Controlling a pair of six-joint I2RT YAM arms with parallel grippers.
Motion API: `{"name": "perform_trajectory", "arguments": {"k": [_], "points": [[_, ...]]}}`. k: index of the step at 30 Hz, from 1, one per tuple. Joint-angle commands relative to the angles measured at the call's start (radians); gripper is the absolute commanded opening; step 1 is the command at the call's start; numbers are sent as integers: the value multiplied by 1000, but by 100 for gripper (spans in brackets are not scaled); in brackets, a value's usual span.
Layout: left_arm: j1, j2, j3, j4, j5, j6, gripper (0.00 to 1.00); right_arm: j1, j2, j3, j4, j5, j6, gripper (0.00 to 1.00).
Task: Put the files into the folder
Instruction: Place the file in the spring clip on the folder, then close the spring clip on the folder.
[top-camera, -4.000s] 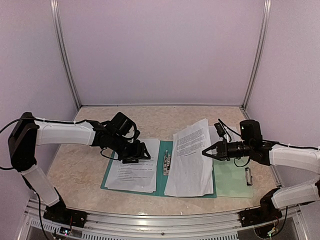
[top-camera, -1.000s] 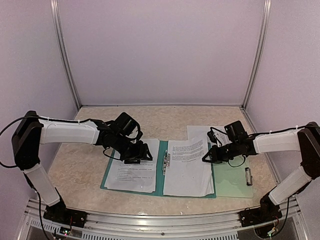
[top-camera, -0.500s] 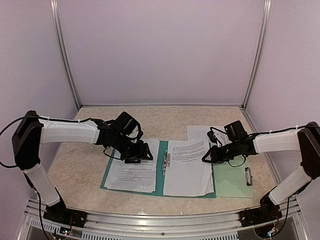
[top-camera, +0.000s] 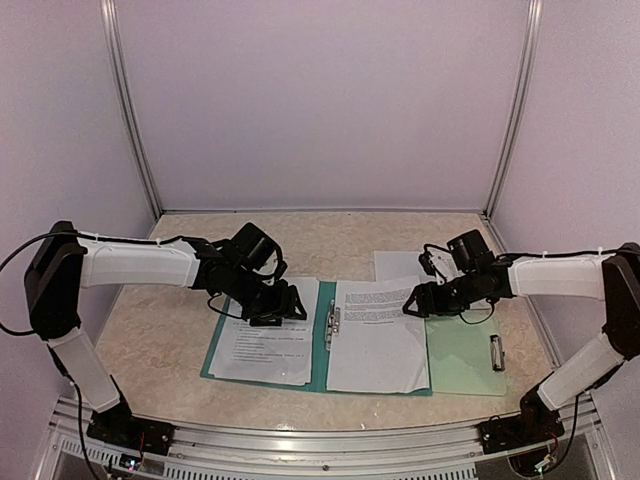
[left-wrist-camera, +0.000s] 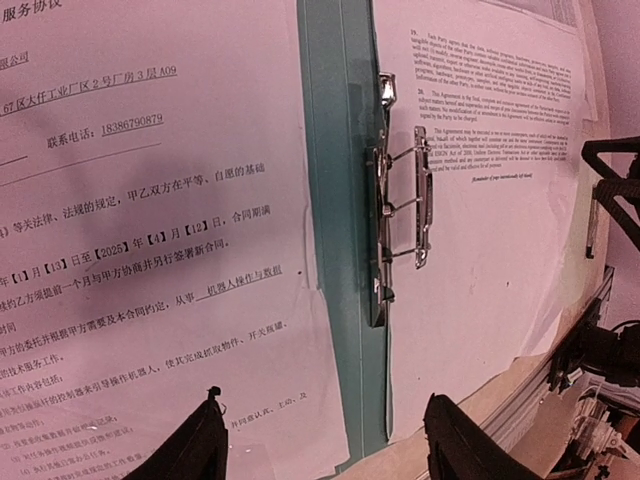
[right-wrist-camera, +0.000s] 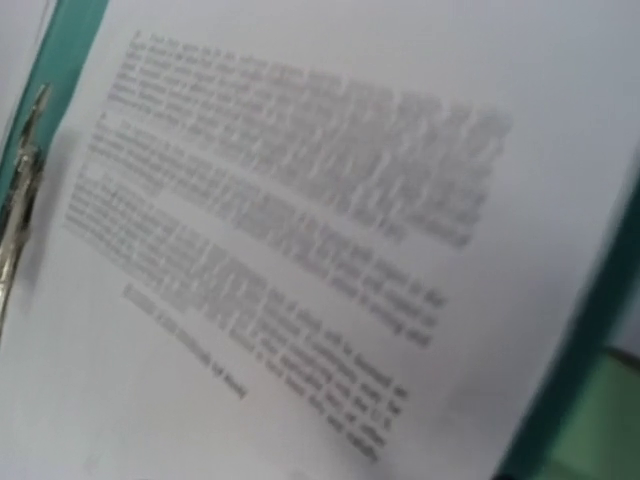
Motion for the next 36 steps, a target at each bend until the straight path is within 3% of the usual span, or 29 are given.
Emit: {"name": "perform_trajectory", "arguments": {"k": [1, 3, 7, 18, 36], "points": [[-6, 8, 18, -22, -40, 20, 66, 2, -62, 61, -123, 200, -41, 73], [-11, 3, 25, -23, -64, 32, 67, 18, -93, 75, -144, 262, -55, 76], [-35, 29, 80, -30, -101, 81, 67, 77, -111, 106, -109, 286, -71, 72], [-33, 181, 242, 37, 5, 196, 62, 185, 25, 94, 107, 123, -53, 59], [130, 482, 480, 53, 441, 304, 44, 201, 36, 7, 209, 25, -36, 43]]}}
